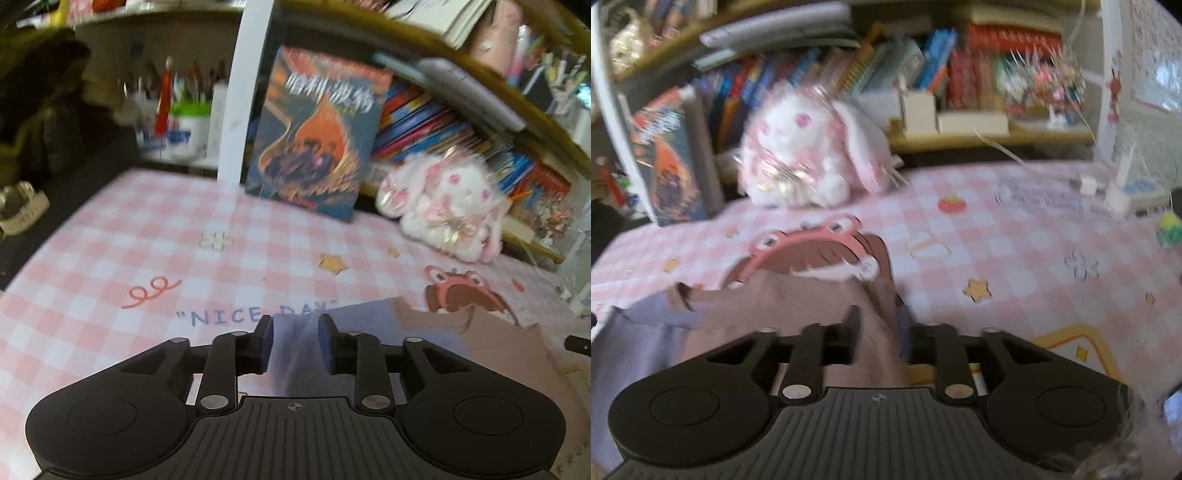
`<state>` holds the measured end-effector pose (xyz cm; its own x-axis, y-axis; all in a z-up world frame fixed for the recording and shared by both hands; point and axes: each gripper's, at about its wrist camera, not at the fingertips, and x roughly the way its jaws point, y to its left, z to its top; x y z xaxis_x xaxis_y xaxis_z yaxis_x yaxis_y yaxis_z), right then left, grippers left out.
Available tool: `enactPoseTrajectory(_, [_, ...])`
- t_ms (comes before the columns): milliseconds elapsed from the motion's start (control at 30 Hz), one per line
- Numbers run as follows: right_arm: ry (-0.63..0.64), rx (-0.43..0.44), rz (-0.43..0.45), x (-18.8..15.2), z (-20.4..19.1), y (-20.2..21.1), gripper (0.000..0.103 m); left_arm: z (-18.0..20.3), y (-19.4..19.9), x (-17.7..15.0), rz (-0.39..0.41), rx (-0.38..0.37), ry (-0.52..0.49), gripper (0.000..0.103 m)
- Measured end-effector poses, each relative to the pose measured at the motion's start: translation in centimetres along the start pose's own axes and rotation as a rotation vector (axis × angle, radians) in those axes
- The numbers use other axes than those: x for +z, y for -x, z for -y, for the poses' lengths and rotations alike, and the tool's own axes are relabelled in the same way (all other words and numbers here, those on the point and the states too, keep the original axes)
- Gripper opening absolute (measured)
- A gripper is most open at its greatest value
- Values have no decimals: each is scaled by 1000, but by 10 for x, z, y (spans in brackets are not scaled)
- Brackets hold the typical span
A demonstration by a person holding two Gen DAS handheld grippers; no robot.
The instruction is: Fold clothes
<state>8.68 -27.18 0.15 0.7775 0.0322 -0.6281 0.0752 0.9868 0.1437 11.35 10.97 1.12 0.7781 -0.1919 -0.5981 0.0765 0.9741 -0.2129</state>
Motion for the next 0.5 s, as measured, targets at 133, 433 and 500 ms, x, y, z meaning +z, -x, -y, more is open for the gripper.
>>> enactPoseTrajectory(133, [84, 37, 3, -5, -8, 22, 46, 19, 26, -15, 21, -17, 0, 42])
enactPoseTrajectory(433, [219, 118, -83, -38, -7, 43, 66, 69, 53, -60, -14, 20, 47, 46])
enactPoseTrajectory(500, [247, 139, -101, -45, -3, 45, 68, 79, 57, -69, -23, 31, 56, 50])
